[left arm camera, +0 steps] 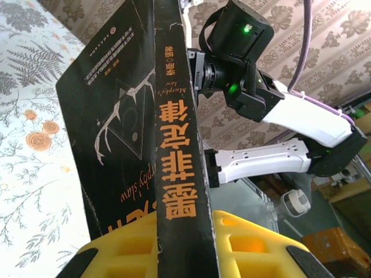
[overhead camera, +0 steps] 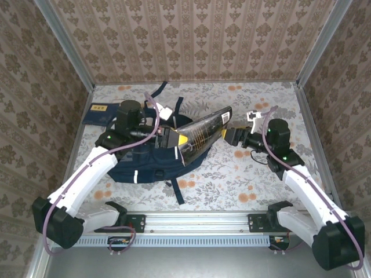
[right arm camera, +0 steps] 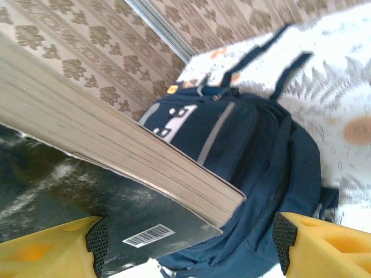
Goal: Pack the student bag
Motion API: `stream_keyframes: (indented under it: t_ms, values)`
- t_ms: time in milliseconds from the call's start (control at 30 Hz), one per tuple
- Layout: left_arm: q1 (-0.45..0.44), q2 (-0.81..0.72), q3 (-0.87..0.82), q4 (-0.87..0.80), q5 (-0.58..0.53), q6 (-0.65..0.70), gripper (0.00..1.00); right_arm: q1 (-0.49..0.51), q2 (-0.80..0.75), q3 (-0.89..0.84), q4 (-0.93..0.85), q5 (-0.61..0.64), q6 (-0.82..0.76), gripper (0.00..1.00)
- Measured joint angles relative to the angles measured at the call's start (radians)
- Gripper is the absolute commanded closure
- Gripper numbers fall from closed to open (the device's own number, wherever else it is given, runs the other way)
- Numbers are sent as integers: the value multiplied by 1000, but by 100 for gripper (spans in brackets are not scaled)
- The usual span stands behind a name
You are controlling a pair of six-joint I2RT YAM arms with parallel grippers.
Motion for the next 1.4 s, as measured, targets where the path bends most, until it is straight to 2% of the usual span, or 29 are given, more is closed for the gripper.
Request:
stream_keyframes:
  t_ms: [167, 300, 467, 567, 667, 767, 800, 900, 933, 967, 1067, 1133, 1233, 1400]
  values:
    - [-4, -32, 30, -77, -6, 92, 100, 28, -150, -14, 16, 3, -104, 12]
    - [-28, -50, 30, -131, -8, 163, 100, 30, -208, 14, -19, -50, -217, 9]
    - [-61, -55, 30, -151, -10, 230, 100, 30, -159, 111, -137, -117, -362, 5]
    - [-69, -70, 21, -157, -18, 252, 100, 30, -95, 153, -174, -184, -393, 7]
    - [-69, -82, 12, -169, -40, 269, 100, 30, -27, 159, -148, -277, -356, 14]
    - [-69, -82, 11, -179, -64, 276, 100, 30, 24, 157, -88, -357, -280, 31]
    - [-69, -82, 11, -182, -73, 278, 100, 30, 32, 154, -66, -378, -257, 43]
    - [-61, -81, 11, -190, -100, 278, 100, 30, 37, 137, -21, -418, -203, 88]
    - [-55, -80, 11, -193, -104, 279, 100, 30, 34, 130, -13, -431, -188, 99]
    - [-48, -76, 11, -196, -111, 282, 96, 30, 28, 124, -7, -430, -174, 100]
    - [-37, -60, 11, -192, -141, 275, 53, 29, -4, 104, -12, -399, -167, 100]
    - [-10, -49, 11, -178, -198, 246, 38, 28, -34, 92, -40, -346, -172, 100]
    - [40, -18, 16, -178, -315, 190, 27, -2, -63, 82, -94, -194, -146, 100]
    - [113, 112, 42, -204, -527, 48, 21, -28, -30, 124, -283, 79, -74, 100]
